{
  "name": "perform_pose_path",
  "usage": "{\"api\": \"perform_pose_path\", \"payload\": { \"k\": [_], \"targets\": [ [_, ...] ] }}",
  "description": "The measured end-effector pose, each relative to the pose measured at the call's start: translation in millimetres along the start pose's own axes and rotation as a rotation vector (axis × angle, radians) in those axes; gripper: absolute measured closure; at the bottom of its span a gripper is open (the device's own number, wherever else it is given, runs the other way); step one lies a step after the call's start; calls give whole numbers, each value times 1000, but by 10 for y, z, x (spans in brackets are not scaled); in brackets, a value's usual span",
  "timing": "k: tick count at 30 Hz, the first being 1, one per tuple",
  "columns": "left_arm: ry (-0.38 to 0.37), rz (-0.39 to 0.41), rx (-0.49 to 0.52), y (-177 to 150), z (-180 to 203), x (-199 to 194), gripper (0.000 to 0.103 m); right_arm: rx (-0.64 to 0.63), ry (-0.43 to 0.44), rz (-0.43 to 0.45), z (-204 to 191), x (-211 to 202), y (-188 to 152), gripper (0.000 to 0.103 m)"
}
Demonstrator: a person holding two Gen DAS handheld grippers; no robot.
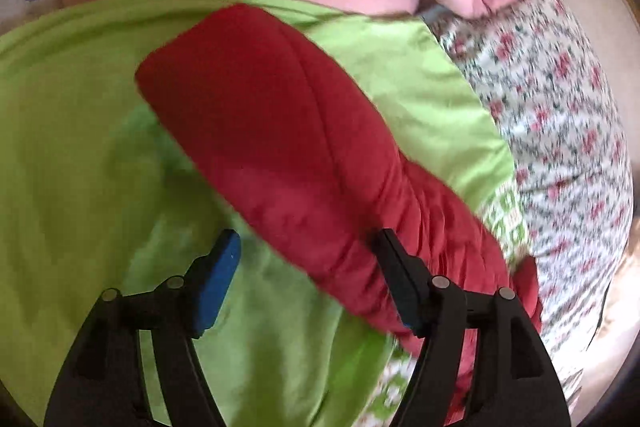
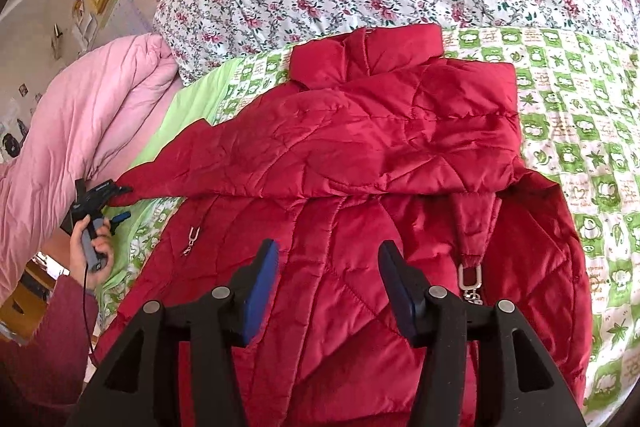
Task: Fold large clothes
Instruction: 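Grasp the cuff of the other sleeve with the left gripper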
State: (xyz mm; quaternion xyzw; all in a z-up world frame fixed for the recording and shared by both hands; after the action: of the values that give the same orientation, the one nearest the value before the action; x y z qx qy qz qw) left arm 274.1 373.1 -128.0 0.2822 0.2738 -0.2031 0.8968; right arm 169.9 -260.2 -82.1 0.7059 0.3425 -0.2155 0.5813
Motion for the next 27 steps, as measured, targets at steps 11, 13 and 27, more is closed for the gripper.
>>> {"api": "perform_pose_path", "payload": {
  "k": [11, 13, 27],
  "targets": [
    [31, 58, 78, 197, 83, 123, 77, 4, -7, -13, 6, 56, -46, 48],
    [19, 61, 104, 201, 149, 94, 90, 6, -8, -15, 17, 58, -47, 49],
    [-91, 128, 308, 54, 974, -351, 95, 18, 1, -9, 42, 24, -39, 49]
  ]
}}
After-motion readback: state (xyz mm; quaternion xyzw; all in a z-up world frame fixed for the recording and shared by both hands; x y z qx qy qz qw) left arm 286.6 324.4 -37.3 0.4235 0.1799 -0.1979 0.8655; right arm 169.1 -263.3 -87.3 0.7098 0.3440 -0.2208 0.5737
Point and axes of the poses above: each gripper's, at about its wrist camera, not at the fingertips, and x roughly the way its jaws point, z to its right, y to its top, the point moved 4 cm from there along x, roughly the way its jaws point, and after that the axes turned 10 degrees about -y, right-handed, at the moved point
